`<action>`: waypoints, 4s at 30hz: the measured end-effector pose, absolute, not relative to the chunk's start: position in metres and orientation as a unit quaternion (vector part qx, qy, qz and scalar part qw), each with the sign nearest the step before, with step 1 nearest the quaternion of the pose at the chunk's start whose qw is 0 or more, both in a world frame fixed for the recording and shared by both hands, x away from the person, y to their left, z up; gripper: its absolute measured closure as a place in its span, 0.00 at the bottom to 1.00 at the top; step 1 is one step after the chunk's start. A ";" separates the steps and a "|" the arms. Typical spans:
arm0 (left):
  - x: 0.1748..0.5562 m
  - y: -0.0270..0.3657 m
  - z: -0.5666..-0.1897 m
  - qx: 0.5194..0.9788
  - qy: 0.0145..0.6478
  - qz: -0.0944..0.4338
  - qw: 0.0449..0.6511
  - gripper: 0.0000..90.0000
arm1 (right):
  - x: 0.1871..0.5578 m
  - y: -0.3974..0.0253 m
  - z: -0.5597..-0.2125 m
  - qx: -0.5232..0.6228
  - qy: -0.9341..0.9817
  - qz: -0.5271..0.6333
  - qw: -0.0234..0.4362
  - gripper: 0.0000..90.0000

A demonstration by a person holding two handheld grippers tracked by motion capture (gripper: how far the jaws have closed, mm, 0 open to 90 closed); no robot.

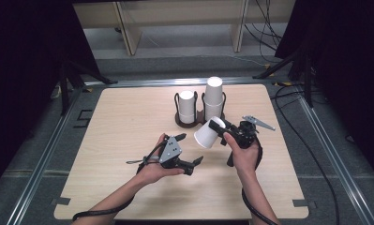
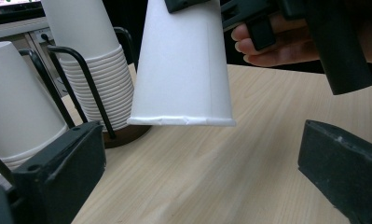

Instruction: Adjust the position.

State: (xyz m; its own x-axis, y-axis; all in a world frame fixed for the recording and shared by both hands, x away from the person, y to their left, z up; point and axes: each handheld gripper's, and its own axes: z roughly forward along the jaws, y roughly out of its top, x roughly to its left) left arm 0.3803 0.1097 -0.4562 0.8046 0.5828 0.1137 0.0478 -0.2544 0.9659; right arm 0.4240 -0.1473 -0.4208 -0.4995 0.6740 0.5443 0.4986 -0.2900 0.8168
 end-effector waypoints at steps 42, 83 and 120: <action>0.391 0.107 -0.465 0.760 0.199 0.246 0.568 0.00 | 0.428 -0.145 -0.434 0.510 0.568 0.647 0.006 0.40; 0.401 0.090 -0.475 0.752 0.189 0.246 0.582 0.06 | 0.424 -0.155 -0.445 0.534 0.527 0.655 -0.088 0.40; 0.397 0.100 -0.471 0.757 0.183 0.235 0.581 0.34 | 0.427 -0.154 -0.440 0.485 0.549 0.679 -0.038 0.33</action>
State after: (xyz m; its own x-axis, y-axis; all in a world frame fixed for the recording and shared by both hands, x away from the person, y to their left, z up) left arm 0.3975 0.1002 -0.4710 0.8220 0.5511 0.1434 0.0041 -0.2575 0.9663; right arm 0.4266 -0.1540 -0.4398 -0.5258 0.4812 0.7014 0.5856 -0.3932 0.7088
